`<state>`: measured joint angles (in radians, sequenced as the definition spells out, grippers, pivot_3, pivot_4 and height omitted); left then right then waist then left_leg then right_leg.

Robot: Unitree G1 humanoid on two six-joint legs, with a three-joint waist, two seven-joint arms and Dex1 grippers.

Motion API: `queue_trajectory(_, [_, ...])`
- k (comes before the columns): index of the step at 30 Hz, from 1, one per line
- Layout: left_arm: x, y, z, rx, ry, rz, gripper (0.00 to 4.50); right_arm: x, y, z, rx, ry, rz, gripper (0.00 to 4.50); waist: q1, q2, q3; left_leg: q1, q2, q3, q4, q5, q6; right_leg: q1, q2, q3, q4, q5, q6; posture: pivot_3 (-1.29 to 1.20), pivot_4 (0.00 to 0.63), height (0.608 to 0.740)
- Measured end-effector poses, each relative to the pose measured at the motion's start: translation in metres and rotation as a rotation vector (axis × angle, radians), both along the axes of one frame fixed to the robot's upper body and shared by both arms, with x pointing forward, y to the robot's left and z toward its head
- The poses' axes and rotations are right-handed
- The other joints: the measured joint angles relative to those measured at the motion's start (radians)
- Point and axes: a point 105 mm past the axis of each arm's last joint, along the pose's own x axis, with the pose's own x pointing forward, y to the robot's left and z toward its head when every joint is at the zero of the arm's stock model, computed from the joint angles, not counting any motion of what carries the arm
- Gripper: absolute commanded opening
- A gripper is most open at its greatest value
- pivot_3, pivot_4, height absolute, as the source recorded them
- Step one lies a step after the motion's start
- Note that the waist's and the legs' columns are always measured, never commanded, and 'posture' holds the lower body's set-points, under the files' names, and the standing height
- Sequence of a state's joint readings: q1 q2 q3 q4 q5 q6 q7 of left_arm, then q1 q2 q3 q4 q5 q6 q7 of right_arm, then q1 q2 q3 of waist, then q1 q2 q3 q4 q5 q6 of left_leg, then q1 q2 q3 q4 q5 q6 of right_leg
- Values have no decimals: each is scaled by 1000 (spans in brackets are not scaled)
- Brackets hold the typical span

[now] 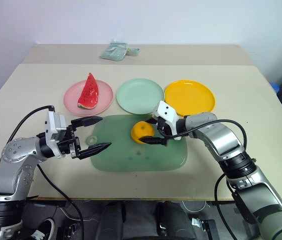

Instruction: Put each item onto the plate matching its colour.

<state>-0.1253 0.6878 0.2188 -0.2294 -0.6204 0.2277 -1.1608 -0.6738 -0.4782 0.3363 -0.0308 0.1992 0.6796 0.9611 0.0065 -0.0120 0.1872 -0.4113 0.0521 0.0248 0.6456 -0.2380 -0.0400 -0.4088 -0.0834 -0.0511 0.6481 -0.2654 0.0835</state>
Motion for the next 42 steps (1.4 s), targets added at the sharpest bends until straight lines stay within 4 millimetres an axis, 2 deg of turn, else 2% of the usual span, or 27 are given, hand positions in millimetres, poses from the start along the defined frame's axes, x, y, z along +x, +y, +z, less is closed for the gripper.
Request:
queue_trajectory(5, [1, 0, 0, -3, -1, 7, 4500, 2, -2, 3, 16, -5, -14, 3348, 0, 0, 0, 0, 0, 0, 0, 0, 0, 0, 0, 0, 0, 0, 0, 0, 150, 740])
queue_trajectory(9, [8, -1, 8, -40, -16, 24, 4500, 7, -9, 22, 121, 16, -51, 3348, 4, 0, 0, -1, 0, 0, 0, 0, 0, 0, 0, 0, 0, 0, 0, 0, 150, 740])
queue_trajectory(12, [23, -2, 22, -100, -40, 73, 4500, 30, -23, 56, 209, -77, -141, 3348, 4, 0, 0, -1, 0, 0, 0, 0, 0, 0, 0, 0, 0, 0, 0, 0, 150, 740])
queue_trajectory(15, [35, -4, 26, -134, -57, 130, 4500, 58, -47, 74, 231, -185, -285, 3348, 4, 0, 0, -1, 0, 0, 0, 0, 0, 0, 0, 0, -1, 0, 1, 0, 150, 740])
queue_trajectory(22, [38, -23, 14, -153, -11, 122, 4500, 98, -98, 49, 155, -225, -562, 3348, -5, 0, 0, -3, 0, 1, 0, 0, 1, -3, 0, 0, 0, 1, 1, 0, 150, 740])
queue_trajectory(26, [34, -32, 7, -143, 23, 90, 4500, 110, -119, 39, 110, -242, -664, 3348, -18, 0, 0, -3, 0, 1, 0, 0, 1, -3, 0, 0, 0, 1, 1, 0, 150, 740])
queue_trajectory(28, [32, -35, 6, -137, 28, 74, 4500, 112, -125, 28, 90, -220, -691, 4056, -19, 0, 0, -4, 0, 1, 0, 0, 1, -3, 0, 0, 0, 1, 1, 0, 150, 740])
queue_trajectory(30, [31, -35, 6, -131, 29, 71, 4500, 112, -127, 21, 86, -194, -698, 4457, -20, 1, 0, -4, 0, 1, 0, 0, 1, -3, 0, 0, 0, 1, 1, 0, 150, 740])
queue_trajectory(34, [29, -34, 3, -115, 51, 65, 4500, 112, -127, 24, 100, -215, -688, 4457, -23, 1, 1, -4, 0, 0, 0, 0, 1, -3, 0, 0, 0, 1, 1, 0, 150, 740])
queue_trajectory(38, [26, -32, 2, -118, 74, 49, 4500, 111, -120, 45, 210, -257, -635, 4457, -21, 1, 1, -4, 0, 0, 0, 0, 1, -3, 0, 0, 0, 1, 1, 0, 150, 740])
queue_trajectory(42, [20, -27, 6, -122, 86, 13, 4500, 94, -102, 77, 329, -282, -464, 4457, -20, 2, 1, -4, 0, 0, 0, -1, 1, -3, 0, 0, 0, 1, 1, 0, 150, 740])
